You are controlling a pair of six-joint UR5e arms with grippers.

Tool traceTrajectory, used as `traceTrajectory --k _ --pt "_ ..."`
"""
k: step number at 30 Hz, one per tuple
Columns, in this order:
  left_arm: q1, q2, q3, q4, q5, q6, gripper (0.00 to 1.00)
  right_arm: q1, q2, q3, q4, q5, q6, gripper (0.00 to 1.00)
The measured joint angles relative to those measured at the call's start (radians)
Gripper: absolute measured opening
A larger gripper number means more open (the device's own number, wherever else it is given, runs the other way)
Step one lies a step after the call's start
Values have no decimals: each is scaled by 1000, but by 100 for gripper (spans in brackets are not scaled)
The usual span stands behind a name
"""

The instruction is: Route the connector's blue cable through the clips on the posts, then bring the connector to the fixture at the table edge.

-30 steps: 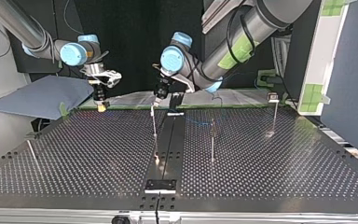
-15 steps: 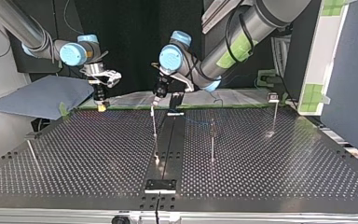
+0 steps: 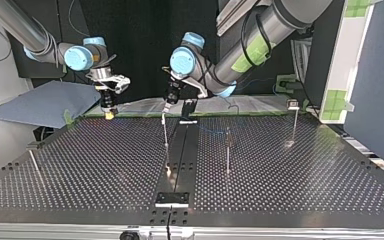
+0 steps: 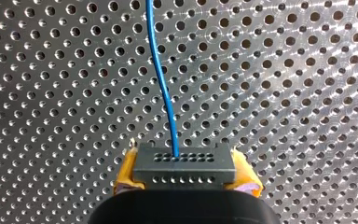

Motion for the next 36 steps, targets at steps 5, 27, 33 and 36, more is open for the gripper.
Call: traceTrajectory --k 5,27,33,36 --pt "3 27 -26 22 -28 -7 100 0 1 0 2 0 2 7" --pt "-5 206 -205 200 -192 -88 100 -3 6 0 3 0 4 7" --pt "-5 258 -257 253 -168 -140 100 -4 7 0 3 0 6 7" --pt "-5 284 -284 279 -144 -166 100 -4 7 0 3 0 6 7"
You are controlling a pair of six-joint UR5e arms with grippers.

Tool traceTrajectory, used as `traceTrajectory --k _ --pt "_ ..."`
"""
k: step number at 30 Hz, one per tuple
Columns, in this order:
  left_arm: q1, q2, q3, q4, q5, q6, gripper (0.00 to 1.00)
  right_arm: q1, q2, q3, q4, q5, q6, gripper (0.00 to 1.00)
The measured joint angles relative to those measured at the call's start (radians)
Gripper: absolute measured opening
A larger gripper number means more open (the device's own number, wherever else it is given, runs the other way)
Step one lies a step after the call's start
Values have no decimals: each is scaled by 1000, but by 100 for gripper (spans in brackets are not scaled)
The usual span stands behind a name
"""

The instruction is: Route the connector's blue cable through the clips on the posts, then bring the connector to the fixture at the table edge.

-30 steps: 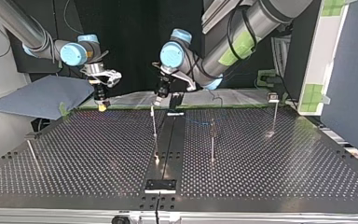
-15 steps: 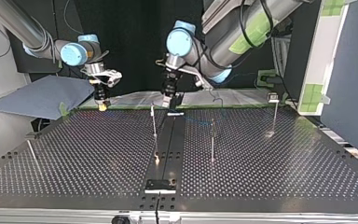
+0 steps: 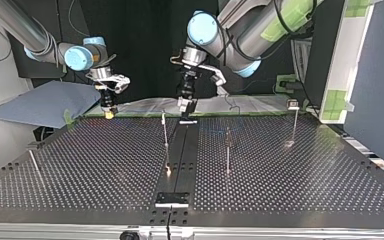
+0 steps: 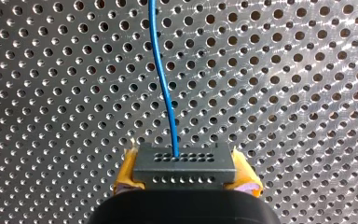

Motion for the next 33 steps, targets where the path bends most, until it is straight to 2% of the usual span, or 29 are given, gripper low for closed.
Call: traceTrajectory --k 5,8,18,28,33 --pt "0 46 -47 46 44 -32 100 0 0 0 0 1 0 7" --pt "0 73 -73 67 52 -41 100 0 0 0 -1 1 0 7" --pt "13 161 -161 75 -5 -52 100 0 1 0 -6 0 2 7" --pt "11 244 -245 49 -17 -48 100 1 2 0 -2 0 1 7" --pt "10 238 -288 63 -18 -37 100 3 2 0 -2 0 1 7"
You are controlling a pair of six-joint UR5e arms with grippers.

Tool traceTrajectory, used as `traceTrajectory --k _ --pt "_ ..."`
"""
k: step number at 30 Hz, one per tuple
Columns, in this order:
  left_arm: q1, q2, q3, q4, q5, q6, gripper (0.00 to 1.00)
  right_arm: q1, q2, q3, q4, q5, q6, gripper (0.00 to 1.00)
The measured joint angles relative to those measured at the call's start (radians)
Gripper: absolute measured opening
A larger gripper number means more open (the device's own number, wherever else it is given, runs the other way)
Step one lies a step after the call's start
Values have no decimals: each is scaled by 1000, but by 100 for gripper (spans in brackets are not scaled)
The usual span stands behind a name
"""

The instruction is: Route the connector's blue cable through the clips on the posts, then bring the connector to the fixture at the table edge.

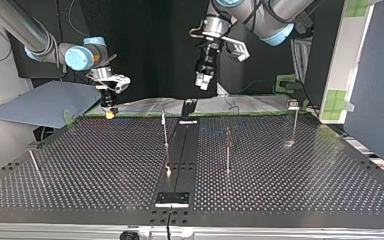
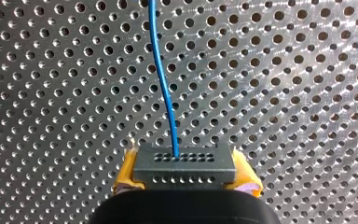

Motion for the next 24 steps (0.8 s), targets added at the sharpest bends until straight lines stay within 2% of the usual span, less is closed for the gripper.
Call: traceTrajectory --k 14,24 --pt "0 -22 -122 108 3 -11 100 1 0 0 2 0 0 7" --pt "-1 -23 -217 139 -1 -10 100 3 1 0 3 0 0 7"
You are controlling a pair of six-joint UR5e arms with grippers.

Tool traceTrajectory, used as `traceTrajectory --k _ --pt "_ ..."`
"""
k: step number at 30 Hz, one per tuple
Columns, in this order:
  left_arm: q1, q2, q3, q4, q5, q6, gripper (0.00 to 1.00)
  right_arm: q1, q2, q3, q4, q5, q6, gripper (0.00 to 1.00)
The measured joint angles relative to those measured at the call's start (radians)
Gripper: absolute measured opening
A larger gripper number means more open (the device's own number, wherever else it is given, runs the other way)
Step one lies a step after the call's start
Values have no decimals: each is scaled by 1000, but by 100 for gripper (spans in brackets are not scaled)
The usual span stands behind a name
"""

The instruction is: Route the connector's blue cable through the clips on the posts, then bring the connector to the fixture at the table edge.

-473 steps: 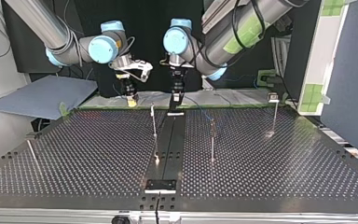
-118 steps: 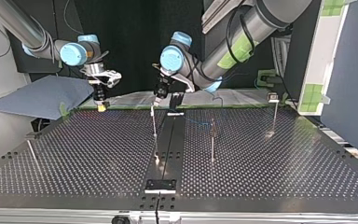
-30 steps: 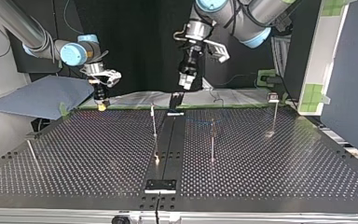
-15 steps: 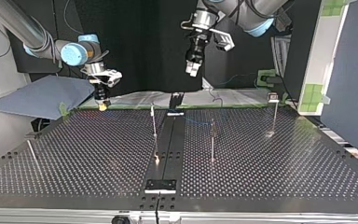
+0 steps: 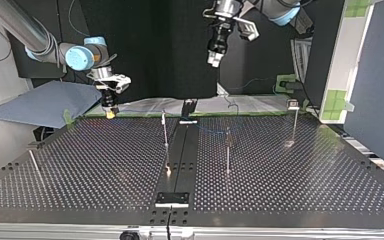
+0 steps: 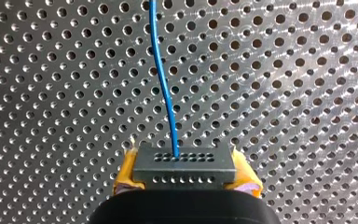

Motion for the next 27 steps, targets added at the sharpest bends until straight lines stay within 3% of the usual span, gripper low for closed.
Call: traceTrajectory --k 15,22,27 --pt "6 0 -127 117 1 -3 100 1 0 0 -1 4 0 7" --pt "6 0 -136 136 0 -9 100 -5 -1 -4 8 6 0 7" --pt "7 0 -136 137 0 -9 100 -11 -8 -21 33 25 -3 7"
